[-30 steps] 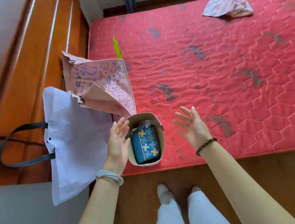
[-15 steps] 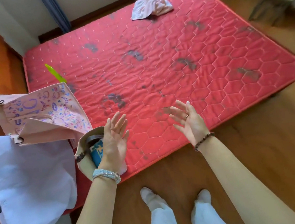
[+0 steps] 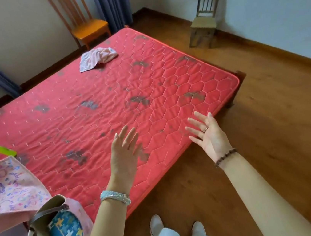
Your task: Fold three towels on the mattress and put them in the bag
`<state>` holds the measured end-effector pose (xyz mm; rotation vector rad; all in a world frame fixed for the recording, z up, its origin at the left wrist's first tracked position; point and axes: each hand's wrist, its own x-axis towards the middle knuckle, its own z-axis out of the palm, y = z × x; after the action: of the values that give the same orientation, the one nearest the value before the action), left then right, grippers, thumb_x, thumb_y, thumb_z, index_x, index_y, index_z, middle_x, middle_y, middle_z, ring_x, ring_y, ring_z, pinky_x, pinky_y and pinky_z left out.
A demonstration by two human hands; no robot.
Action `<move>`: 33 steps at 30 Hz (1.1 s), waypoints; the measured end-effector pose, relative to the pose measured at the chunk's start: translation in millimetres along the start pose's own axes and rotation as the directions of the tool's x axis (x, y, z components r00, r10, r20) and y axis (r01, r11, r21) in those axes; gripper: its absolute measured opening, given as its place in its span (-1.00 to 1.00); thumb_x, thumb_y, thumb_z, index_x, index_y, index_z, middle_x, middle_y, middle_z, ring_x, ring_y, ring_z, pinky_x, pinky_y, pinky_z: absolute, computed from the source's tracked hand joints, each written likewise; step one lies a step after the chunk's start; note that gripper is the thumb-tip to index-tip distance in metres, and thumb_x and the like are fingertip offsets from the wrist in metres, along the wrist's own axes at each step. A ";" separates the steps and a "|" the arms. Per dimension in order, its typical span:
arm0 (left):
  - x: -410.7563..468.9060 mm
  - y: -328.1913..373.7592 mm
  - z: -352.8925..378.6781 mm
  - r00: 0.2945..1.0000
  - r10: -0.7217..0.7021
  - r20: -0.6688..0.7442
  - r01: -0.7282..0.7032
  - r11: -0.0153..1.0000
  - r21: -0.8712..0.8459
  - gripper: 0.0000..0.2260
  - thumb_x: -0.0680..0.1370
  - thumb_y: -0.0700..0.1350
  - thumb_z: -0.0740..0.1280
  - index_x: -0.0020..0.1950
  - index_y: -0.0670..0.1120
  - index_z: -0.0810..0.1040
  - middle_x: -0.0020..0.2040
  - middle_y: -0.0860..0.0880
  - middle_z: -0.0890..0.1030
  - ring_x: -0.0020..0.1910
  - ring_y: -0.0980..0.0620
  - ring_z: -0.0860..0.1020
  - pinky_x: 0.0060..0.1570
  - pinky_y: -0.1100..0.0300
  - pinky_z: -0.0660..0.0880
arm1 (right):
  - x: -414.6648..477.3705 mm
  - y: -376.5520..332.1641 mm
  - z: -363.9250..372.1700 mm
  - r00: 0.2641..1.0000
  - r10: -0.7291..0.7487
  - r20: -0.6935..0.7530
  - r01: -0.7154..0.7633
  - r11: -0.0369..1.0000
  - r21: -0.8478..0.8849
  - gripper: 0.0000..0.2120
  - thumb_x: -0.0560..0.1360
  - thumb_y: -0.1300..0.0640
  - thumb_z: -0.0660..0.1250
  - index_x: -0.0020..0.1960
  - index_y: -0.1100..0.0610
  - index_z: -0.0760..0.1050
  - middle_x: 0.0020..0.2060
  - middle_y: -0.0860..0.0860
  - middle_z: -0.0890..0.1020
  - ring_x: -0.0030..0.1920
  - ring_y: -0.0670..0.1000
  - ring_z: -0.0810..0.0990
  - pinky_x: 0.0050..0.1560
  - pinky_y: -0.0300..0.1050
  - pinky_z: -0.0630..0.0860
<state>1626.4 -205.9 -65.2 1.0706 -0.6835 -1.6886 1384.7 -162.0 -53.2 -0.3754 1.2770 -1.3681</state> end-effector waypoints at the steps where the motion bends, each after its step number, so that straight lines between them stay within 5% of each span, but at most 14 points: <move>1: 4.3 -2.2 14.5 0.999 -0.017 0.033 0.016 1.000 0.016 -0.56 0.68 0.12 0.07 0.48 -0.04 0.42 0.39 -0.08 0.55 0.39 -0.05 0.50 0.39 -0.05 0.38 | 0.0 -7.5 -11.2 1.000 -0.009 -0.019 0.009 1.000 0.020 -0.56 0.65 -0.17 -0.05 0.35 -0.02 0.43 0.29 0.03 0.55 0.26 0.08 0.55 0.39 0.17 0.35; 14: 115.1 -16.9 155.5 0.949 -0.157 0.274 0.112 0.979 0.173 -0.62 0.70 0.09 0.04 0.41 0.01 0.48 0.34 -0.04 0.60 0.34 -0.01 0.55 0.36 -0.01 0.41 | 43.7 -91.8 -96.9 0.961 -0.131 -0.242 0.171 0.974 0.149 -0.52 0.65 -0.17 -0.05 0.40 0.01 0.40 0.26 0.03 0.58 0.25 0.10 0.57 0.39 0.16 0.35; 33: 235.5 -37.5 329.5 0.821 -0.265 0.505 0.139 0.952 0.274 -0.63 0.71 0.08 0.02 0.39 0.03 0.47 0.37 -0.05 0.57 0.37 -0.02 0.51 0.33 0.02 0.43 | 100.9 -193.4 -173.4 0.805 -0.303 -0.510 0.434 0.887 0.157 -0.53 0.66 -0.13 -0.06 0.40 0.04 0.42 0.26 0.05 0.60 0.23 0.09 0.60 0.39 0.11 0.37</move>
<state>1286.6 -426.2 -26.5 0.8365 -1.1780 -2.1717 1117.5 -220.5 0.2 -0.0999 1.4325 -2.0402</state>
